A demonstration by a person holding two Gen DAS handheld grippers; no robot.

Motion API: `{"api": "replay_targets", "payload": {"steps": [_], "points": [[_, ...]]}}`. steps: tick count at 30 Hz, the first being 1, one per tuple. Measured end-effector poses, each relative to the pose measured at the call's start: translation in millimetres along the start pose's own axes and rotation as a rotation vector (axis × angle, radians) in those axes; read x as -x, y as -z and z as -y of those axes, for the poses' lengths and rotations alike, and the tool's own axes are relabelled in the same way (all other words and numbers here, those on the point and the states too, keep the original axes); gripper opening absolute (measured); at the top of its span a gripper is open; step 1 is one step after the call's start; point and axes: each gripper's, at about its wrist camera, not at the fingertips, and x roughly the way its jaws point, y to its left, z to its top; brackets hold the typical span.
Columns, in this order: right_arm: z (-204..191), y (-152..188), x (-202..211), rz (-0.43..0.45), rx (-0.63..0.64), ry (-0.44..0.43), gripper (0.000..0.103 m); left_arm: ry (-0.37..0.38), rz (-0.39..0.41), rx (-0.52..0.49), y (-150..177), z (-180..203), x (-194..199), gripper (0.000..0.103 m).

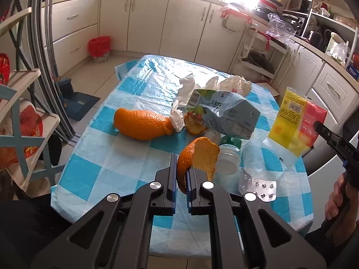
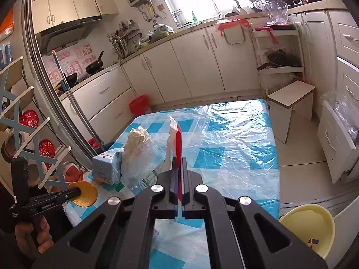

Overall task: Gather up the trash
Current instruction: 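Grasp the orange peel with the left tool while the right tool grasps a red-and-white wrapper, then carry both items to the yellow bucket and open both tools to drop them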

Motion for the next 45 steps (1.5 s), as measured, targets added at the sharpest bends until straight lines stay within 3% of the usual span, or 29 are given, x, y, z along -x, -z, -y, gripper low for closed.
{"api": "replay_targets", "payload": {"steps": [17, 24, 28, 31, 37, 45], "points": [[49, -6, 50, 0.139, -0.122, 0.152, 0.002, 0.1, 0.003, -0.223, 19, 100, 8, 0.007], [74, -1, 74, 0.168, -0.144, 0.335, 0.003, 0.147, -0.009, -0.259, 24, 131, 1, 0.007], [109, 13, 81, 0.093, -0.223, 0.478, 0.003, 0.188, -0.022, -0.271, 25, 151, -6, 0.007], [143, 28, 80, 0.004, -0.325, 0.535, 0.002, 0.219, -0.029, -0.279, 26, 165, -11, 0.007], [177, 54, 70, -0.133, -0.458, 0.558, 0.003, 0.261, -0.041, -0.288, 28, 189, -17, 0.007], [185, 68, 42, -0.275, -0.47, 0.593, 0.004, 0.286, -0.061, -0.286, 30, 207, -26, 0.007]]}}
